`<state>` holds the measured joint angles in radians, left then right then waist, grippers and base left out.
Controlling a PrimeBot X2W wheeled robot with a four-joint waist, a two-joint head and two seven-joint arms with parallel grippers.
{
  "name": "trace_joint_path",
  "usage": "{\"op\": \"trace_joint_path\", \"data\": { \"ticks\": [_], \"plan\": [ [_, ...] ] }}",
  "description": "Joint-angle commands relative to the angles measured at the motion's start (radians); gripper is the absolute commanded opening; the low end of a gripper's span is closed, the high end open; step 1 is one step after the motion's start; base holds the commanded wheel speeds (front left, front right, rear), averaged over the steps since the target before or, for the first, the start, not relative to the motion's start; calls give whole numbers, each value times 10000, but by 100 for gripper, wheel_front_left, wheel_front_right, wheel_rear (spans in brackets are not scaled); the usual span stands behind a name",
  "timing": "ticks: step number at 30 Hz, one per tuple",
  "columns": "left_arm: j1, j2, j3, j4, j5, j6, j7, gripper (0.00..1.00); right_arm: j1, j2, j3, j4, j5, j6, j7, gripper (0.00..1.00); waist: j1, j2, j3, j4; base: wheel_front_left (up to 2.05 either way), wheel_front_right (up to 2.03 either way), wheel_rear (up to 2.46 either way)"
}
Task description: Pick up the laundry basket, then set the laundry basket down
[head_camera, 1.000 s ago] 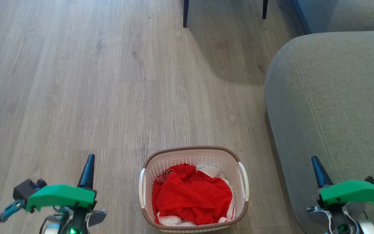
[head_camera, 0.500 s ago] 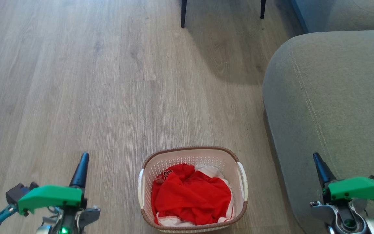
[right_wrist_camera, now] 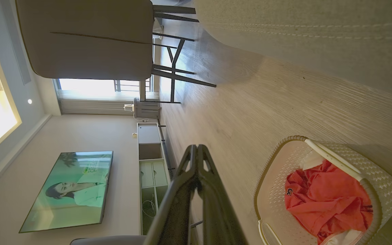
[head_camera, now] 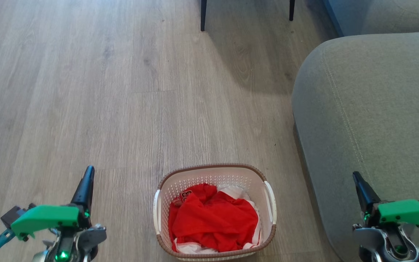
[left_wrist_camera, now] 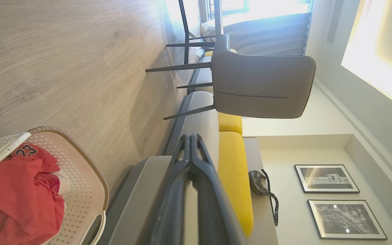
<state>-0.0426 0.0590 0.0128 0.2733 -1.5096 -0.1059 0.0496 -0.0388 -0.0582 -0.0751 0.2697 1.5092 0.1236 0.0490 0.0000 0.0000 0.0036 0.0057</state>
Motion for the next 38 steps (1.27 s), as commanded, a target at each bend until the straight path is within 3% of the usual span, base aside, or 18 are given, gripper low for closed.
{"op": "trace_joint_path", "data": {
  "ticks": [1,11,38],
  "plan": [
    [-558,147,413,-314,-284,-124,102,0,-599,-142,83,-300,294,66,127,0,0,0,-1,-7,0,0,0],
    [-628,136,701,-295,-1248,-247,388,0,-665,-132,-95,-267,1238,71,407,0,0,0,-4,-57,0,0,0],
    [-635,74,789,-291,-1174,-247,459,0,-672,-73,-179,-261,1167,71,475,0,0,0,-4,-57,0,0,0]
  ]
}}
